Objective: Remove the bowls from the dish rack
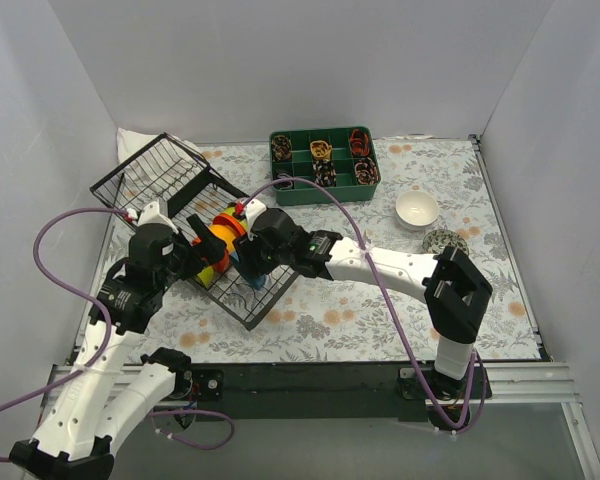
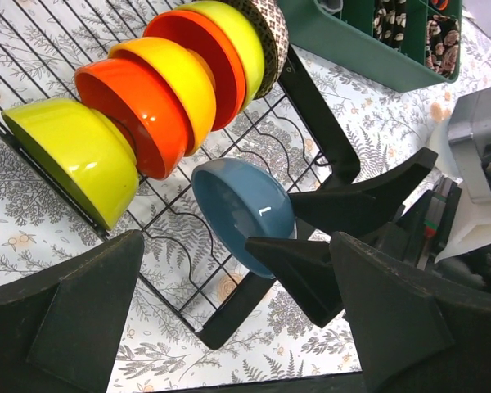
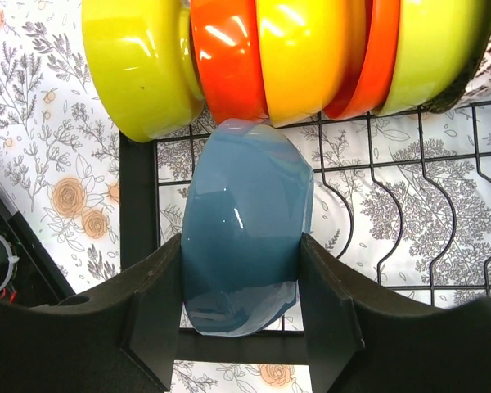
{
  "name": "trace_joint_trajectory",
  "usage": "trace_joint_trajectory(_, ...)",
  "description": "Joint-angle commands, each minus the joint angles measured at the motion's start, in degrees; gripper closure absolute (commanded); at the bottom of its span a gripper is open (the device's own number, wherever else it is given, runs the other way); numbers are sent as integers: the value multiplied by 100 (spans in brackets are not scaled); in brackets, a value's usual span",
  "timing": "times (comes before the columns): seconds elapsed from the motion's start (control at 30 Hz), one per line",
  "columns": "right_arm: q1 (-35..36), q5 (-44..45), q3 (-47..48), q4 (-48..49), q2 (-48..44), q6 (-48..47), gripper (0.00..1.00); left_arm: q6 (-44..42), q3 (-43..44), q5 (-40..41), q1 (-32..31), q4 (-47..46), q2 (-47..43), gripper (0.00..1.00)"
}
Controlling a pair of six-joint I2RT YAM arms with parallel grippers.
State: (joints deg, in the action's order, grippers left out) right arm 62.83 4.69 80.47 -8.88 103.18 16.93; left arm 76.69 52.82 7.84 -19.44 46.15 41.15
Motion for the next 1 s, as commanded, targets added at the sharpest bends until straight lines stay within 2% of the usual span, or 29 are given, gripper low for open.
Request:
trace_joint_trajectory(0.0, -104, -56, 189, 335, -279, -164, 99, -162, -114, -142, 28, -124, -194, 2)
trace_joint_trajectory(0.2, -578, -425, -302, 519, -885, 380, 99, -364, -298, -492, 28, -387, -326, 2)
trace_joint_trajectory(0.23, -718, -712, -399, 598, -965, 555, 99, -417, -324, -598, 28, -457, -318, 2)
trace_joint_trajectory(0.53, -1483, -1979, -1436, 1714, -2037, 1699, 99, -655, -632, -1661, 28, -1424, -55, 2)
trace_joint_trajectory(0.77, -1800, -2657, -2175, 2610, -2600, 2578, 99, -637, -720, -2110, -7, -2013, 385, 2)
trace_joint_trajectory(0.97, -1871, -2930, -2571, 3155, -2847, 3088, 99, -549, -843, -2313, -60, -2356, 763, 11)
